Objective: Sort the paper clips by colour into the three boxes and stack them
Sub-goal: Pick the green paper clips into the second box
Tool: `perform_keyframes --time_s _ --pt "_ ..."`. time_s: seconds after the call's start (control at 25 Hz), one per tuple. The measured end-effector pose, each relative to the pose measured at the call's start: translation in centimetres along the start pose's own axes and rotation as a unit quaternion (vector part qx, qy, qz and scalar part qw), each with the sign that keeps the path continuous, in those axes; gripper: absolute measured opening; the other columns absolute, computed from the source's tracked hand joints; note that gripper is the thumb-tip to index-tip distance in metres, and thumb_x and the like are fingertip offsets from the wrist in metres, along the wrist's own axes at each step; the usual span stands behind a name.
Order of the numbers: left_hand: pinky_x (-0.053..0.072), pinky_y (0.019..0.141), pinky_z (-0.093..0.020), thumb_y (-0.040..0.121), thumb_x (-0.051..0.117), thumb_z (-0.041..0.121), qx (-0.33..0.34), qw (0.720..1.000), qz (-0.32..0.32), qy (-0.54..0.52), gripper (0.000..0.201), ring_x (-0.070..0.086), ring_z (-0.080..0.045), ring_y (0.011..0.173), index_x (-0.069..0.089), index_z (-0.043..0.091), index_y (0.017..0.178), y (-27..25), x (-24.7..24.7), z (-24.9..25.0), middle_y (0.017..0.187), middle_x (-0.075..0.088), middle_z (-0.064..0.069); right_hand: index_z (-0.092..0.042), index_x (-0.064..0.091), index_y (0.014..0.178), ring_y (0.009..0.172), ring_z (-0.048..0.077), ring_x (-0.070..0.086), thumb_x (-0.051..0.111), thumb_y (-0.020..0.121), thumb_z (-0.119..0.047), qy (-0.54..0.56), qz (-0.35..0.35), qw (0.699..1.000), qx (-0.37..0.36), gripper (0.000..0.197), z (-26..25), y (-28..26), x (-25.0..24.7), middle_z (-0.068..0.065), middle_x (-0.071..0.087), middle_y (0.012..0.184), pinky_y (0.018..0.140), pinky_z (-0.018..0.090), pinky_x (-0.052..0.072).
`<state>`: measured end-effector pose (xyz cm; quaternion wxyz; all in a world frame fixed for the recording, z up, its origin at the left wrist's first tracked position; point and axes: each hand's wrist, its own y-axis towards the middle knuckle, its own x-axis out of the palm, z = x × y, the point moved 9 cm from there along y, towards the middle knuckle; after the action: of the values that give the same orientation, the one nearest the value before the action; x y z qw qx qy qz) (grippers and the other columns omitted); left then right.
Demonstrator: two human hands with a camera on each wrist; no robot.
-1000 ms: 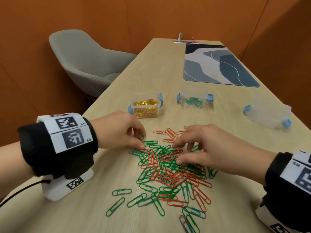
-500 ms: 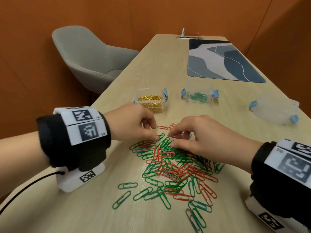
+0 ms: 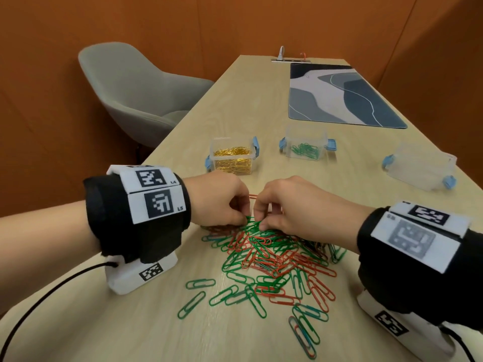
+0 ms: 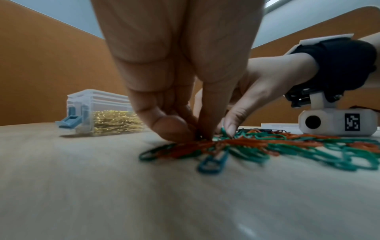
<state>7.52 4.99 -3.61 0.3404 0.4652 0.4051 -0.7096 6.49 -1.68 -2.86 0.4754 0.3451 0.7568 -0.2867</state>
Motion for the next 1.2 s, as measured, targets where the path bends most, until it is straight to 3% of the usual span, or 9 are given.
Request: perform_keyframes --time_s 0.16,0.32,0.44,0.52,0.64,0.8,1.04,1.12,1.2 --pt "0.046 0.059 -0.008 0.087 0.063 0.014 -0.045 0.985 0.003 -0.167 0.010 0.055 -0.001 0.059 0.065 0.018 0.096 -0.5 -0.9 -2.4 0.074 0.061 0.004 -0.021 0.067 0.088 0.059 -0.003 0.050 0.066 0.082 -0.012 0.019 0.018 1.000 0.000 0.011 0.0 -0.4 -0.5 -0.011 0.057 0.066 0.056 0.002 0.038" --pt "0.048 0.048 -0.016 0.096 0.039 0.006 -0.129 0.854 -0.010 -0.503 0.024 0.051 -0.008 0.053 0.062 0.008 0.089 -2.1 -1.1 -4.7 0.068 0.049 -0.002 -0.022 0.068 0.107 0.074 0.006 0.055 0.065 0.085 -0.017 0.003 0.005 1.000 -0.010 0.022 -0.3 -0.3 -0.2 -0.006 0.065 0.080 0.071 0.016 0.043" --pt "0.043 0.043 -0.019 0.091 0.032 0.009 -0.179 0.791 -0.040 -0.584 0.025 0.052 -0.014 0.054 0.054 0.008 0.079 -3.0 -0.1 -4.8 0.070 0.051 -0.005 -0.020 0.069 0.093 0.068 0.002 0.050 0.064 0.086 -0.021 -0.008 -0.008 1.000 -0.010 0.009 -0.4 -0.3 0.1 -0.011 0.056 0.076 0.059 0.007 0.036" --pt "0.037 0.044 -0.019 0.093 0.035 0.014 -0.196 0.851 -0.022 -0.487 0.024 0.048 -0.014 0.054 0.054 0.008 0.078 -2.8 0.3 -4.7 0.067 0.050 -0.003 -0.021 0.063 0.086 0.066 0.002 0.048 0.061 0.088 -0.025 -0.022 -0.018 1.000 -0.006 0.005 -0.3 -0.4 0.4 -0.013 0.050 0.074 0.059 0.010 0.036" --pt "0.038 0.059 -0.020 0.087 0.056 0.043 -0.135 0.985 0.004 -0.105 0.024 0.052 -0.008 0.067 0.061 0.019 0.088 -1.7 -0.3 -2.9 0.072 0.056 0.007 -0.021 0.057 0.082 0.068 0.008 0.049 0.057 0.090 -0.026 -0.035 -0.026 0.999 -0.001 0.009 -0.1 -0.4 0.7 -0.011 0.051 0.072 0.064 0.019 0.039" --pt "0.040 0.075 -0.021 0.081 0.064 0.046 -0.115 0.993 0.000 -0.018 0.032 0.058 -0.013 0.099 0.067 0.021 0.102 -1.1 -0.3 -1.8 0.102 0.065 0.004 -0.018 0.060 0.082 0.069 0.009 0.054 0.057 0.089 -0.022 0.005 0.020 1.000 -0.002 0.008 -0.2 -0.6 -0.6 -0.003 0.062 0.075 0.064 0.017 0.042" --pt "0.050 0.084 -0.028 0.087 0.058 0.039 -0.097 0.994 -0.038 -0.017 0.032 0.062 -0.014 0.089 0.068 0.013 0.103 -1.5 0.7 -1.7 0.098 0.069 0.000 -0.021 0.069 0.101 0.078 0.009 0.058 0.065 0.085 -0.021 0.010 -0.008 1.000 -0.001 0.016 -0.2 -0.6 -0.2 -0.006 0.061 0.078 0.070 0.017 0.045" --pt "0.050 0.079 -0.033 0.091 0.048 0.037 -0.110 0.992 -0.050 -0.035 0.036 0.060 -0.019 0.081 0.066 0.006 0.099 -1.6 0.8 -2.3 0.093 0.068 -0.009 -0.021 0.070 0.099 0.069 0.002 0.057 0.068 0.083 -0.024 0.012 -0.017 1.000 0.001 0.016 -0.2 -0.6 -0.1 -0.012 0.057 0.071 0.068 0.016 0.046" --pt "0.048 0.053 -0.026 0.095 0.039 0.029 -0.141 0.975 -0.051 -0.162 0.032 0.054 -0.015 0.057 0.057 0.005 0.082 -1.9 0.7 -3.1 0.068 0.057 -0.007 -0.020 0.069 0.097 0.059 -0.002 0.052 0.065 0.085 -0.028 0.006 -0.028 1.000 0.005 0.016 -0.1 -0.7 0.1 -0.016 0.051 0.065 0.060 0.012 0.040"
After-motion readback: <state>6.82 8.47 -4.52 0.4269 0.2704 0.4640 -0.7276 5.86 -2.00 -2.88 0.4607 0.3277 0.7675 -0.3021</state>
